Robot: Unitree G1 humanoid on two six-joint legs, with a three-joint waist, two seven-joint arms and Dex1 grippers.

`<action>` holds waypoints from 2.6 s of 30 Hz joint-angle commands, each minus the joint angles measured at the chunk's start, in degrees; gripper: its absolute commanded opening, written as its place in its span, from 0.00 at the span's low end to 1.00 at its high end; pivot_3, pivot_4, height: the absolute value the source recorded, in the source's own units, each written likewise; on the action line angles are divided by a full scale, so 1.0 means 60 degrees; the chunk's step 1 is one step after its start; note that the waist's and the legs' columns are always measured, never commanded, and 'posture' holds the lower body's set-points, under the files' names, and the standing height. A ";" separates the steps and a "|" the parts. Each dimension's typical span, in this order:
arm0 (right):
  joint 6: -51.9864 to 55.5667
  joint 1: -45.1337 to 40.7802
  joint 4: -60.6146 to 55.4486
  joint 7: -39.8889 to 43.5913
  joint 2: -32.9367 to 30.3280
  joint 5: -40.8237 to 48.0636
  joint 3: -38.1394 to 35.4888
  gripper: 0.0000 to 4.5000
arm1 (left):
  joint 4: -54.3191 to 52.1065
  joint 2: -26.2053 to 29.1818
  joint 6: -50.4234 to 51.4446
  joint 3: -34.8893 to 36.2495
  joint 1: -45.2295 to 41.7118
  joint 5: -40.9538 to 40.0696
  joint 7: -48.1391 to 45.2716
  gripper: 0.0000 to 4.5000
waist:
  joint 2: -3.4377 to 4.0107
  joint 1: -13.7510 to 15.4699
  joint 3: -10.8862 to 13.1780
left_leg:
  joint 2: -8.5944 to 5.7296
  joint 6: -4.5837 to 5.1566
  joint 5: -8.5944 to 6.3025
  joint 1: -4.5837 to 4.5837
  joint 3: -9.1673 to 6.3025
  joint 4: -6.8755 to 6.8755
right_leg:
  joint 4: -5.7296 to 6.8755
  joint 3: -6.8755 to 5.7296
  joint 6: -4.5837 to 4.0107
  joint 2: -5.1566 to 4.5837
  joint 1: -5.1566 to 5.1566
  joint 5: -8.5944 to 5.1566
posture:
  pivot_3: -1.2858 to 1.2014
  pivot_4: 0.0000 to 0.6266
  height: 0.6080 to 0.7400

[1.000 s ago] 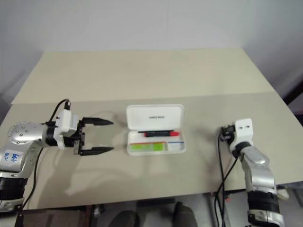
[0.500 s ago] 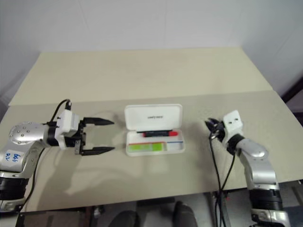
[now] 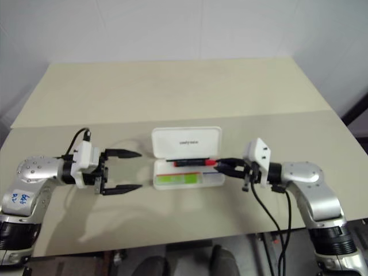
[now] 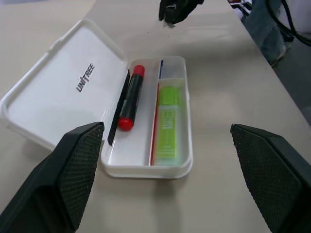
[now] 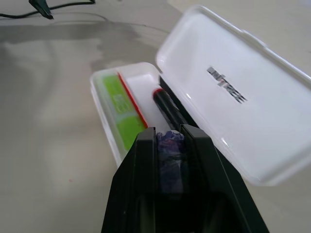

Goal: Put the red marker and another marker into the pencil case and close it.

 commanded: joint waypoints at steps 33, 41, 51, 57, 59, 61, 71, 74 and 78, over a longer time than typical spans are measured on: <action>-0.2436 -0.1769 0.3549 0.1499 0.1112 -0.1478 0.1346 0.31 | -0.1150 -0.0200 0.0327 -0.0091 0.0430 -0.0214 0.0478 1.00 | -0.0002 -0.0031 -0.0001 | 0.0003 -0.0008 -0.0004 0.0002 0.0003 0.0003 | 0.0000 -0.0010 0.0000 0.0001 -0.0002 0.0000 | 0.52 0.24 1.00; -0.2383 -0.1774 0.3186 0.1430 0.1346 -0.1400 0.1285 0.95 | -0.0958 -0.0185 0.0276 -0.0096 0.0225 -0.0176 0.0421 1.00 | -0.0001 -0.0030 -0.0001 | 0.0003 -0.0008 -0.0004 0.0002 0.0003 0.0003 | 0.0000 -0.0011 0.0000 0.0001 -0.0002 0.0000 | 0.52 0.24 1.00; -0.0755 -0.0948 0.0842 0.1370 0.0496 -0.0072 0.0387 0.98 | -0.0556 -0.0176 0.0113 0.0018 0.0058 -0.0091 0.0417 1.00 | 0.0000 0.0016 0.0000 | 0.0002 -0.0010 -0.0006 0.0000 -0.0001 0.0003 | 0.0000 -0.0013 0.0000 0.0001 0.0000 0.0000 | 0.52 0.24 1.00; -0.1081 -0.0135 0.0492 0.1075 -0.0128 0.0134 -0.0831 0.98 | 0.0025 -0.0189 0.0100 0.0492 -0.0018 -0.0316 0.0527 1.00 | -0.0001 0.0006 -0.0001 | 0.0003 -0.0014 -0.0010 0.0002 0.0004 0.0000 | -0.0001 -0.0015 0.0000 0.0002 -0.0001 0.0000 | 0.52 0.24 1.00; -0.1270 0.0247 0.0546 0.1181 -0.0490 0.0053 -0.1206 0.98 | 0.0316 -0.0137 -0.0020 0.0624 -0.0034 -0.0309 0.0401 1.00 | -0.0002 0.0024 -0.0001 | 0.0006 -0.0014 -0.0009 0.0001 0.0005 0.0002 | -0.0001 -0.0019 0.0000 0.0002 0.0000 0.0000 | 0.52 0.24 1.00; -0.1616 0.0502 0.0791 0.1176 -0.0696 -0.0021 -0.1592 0.98 | 0.0522 -0.0095 -0.0114 0.0646 -0.0019 -0.0271 0.0248 1.00 | -0.0005 0.0043 -0.0003 | 0.0005 -0.0014 -0.0009 0.0001 0.0008 0.0004 | -0.0001 -0.0017 0.0001 0.0001 0.0001 0.0000 | 0.52 0.24 1.00; -0.2303 0.0429 0.1611 0.1637 -0.0987 -0.0139 -0.1695 1.00 | 0.1455 -0.0290 -0.0660 0.0616 -0.0117 -0.0209 -0.0189 0.48 | -0.0008 -0.0004 -0.0005 | 0.0022 -0.0014 -0.0009 0.0015 0.0031 0.0004 | 0.0000 -0.0018 0.0001 0.0008 0.0003 0.0000 | 0.52 0.24 1.00; -0.2670 0.0249 0.2077 0.1779 -0.0969 -0.0366 -0.1540 1.00 | 0.1735 -0.0201 -0.0743 0.0508 -0.0100 0.0089 -0.0089 0.24 | -0.0008 -0.0006 -0.0005 | 0.0020 -0.0014 -0.0009 0.0016 0.0033 0.0004 | -0.0001 -0.0017 0.0000 0.0007 0.0004 0.0000 | 0.52 0.24 1.00; -0.2874 0.0286 0.2176 0.1858 -0.0955 -0.0393 -0.1526 1.00 | 0.2145 -0.0534 -0.1154 0.0692 -0.0276 0.0475 0.0835 0.01 | -0.0006 0.0010 -0.0004 | 0.0023 -0.0014 -0.0009 0.0016 0.0034 0.0003 | -0.0001 -0.0023 0.0000 0.0008 0.0004 0.0000 | 0.52 0.24 1.00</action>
